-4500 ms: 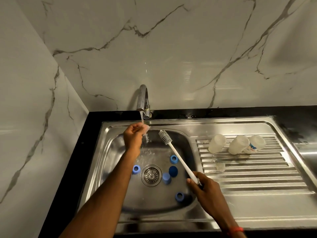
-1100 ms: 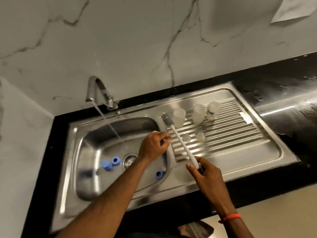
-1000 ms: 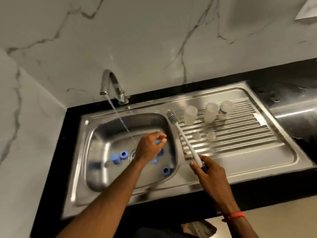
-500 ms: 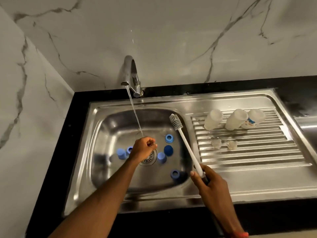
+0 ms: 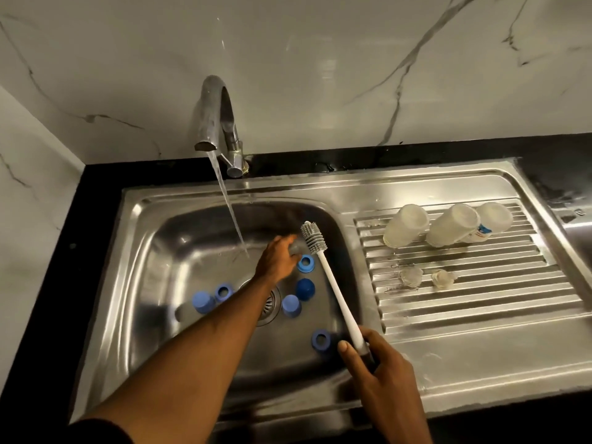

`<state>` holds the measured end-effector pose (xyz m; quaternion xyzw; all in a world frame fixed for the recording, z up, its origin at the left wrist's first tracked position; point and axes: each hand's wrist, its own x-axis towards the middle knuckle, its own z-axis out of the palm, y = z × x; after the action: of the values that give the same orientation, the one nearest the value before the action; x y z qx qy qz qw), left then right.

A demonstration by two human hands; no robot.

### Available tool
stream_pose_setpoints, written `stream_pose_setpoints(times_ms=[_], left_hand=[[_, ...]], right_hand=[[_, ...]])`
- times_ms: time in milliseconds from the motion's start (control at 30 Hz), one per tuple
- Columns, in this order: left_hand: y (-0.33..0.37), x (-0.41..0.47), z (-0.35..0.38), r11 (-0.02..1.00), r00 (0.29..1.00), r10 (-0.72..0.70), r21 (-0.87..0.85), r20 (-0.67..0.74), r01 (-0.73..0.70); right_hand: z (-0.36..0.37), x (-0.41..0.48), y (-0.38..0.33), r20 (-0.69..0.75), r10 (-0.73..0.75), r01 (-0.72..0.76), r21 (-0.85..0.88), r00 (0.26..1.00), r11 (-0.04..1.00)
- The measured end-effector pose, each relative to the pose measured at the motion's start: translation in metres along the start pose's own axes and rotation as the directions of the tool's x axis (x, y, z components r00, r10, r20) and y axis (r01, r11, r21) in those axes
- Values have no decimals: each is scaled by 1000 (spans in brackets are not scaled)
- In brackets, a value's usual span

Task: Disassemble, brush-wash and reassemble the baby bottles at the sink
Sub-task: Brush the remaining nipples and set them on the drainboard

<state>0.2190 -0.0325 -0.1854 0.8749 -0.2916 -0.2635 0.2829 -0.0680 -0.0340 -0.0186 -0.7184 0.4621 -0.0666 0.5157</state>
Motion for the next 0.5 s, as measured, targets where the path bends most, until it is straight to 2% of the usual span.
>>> stream_pose_setpoints(times_ms=[333,500], left_hand=[[-10,-3,-2,1000,995,6,3,-95,-6],[3,-22,-26,952,980,-100,-303,-174,43]], right_hand=[[8,6,-13,-8,-38,38,35,999,999],[7,4,-28,-25,-94,95,35,995,995]])
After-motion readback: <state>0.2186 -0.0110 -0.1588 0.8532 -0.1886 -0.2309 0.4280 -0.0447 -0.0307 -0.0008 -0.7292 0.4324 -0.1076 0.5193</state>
